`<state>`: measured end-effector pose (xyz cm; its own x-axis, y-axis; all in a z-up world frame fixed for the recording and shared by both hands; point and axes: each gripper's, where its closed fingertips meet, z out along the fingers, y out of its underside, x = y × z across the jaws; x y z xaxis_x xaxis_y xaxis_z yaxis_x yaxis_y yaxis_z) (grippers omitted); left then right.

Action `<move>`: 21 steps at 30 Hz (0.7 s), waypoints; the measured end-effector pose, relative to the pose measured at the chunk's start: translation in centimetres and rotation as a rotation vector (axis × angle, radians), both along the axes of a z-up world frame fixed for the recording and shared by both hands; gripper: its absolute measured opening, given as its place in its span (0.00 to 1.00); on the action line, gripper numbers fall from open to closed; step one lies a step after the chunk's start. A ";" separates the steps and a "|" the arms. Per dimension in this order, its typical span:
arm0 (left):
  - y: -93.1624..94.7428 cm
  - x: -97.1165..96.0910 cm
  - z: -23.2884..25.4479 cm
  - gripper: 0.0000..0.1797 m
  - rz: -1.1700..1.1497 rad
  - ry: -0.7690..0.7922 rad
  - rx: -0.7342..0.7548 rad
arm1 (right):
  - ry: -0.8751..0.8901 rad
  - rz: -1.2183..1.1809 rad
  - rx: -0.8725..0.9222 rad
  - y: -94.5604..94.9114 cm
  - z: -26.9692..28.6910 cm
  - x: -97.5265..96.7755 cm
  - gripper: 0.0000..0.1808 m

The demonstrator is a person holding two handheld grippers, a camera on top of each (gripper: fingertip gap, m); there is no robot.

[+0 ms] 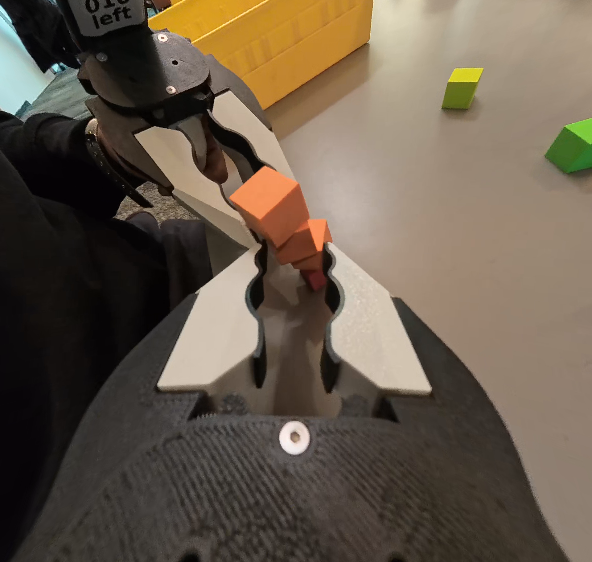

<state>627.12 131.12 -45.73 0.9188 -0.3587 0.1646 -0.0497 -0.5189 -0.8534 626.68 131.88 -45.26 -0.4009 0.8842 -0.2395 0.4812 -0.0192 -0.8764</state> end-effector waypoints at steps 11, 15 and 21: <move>0.1 -0.3 -0.1 0.12 0.019 -0.005 0.001 | 0.007 0.002 0.003 0.2 0.1 -0.2 0.16; 0.1 -0.6 -0.1 0.15 0.032 0.003 -0.003 | -0.001 -0.006 0.006 0.3 0.0 -0.1 0.19; -0.1 -2.3 1.3 0.26 0.073 -0.002 0.033 | -0.093 -0.032 0.010 2.1 -0.9 3.1 0.28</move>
<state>624.84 130.99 -44.41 0.9426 -0.2956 0.1555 -0.0110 -0.4928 -0.8701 629.76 134.00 -46.15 -0.3487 0.8988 -0.2658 0.5600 -0.0276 -0.8280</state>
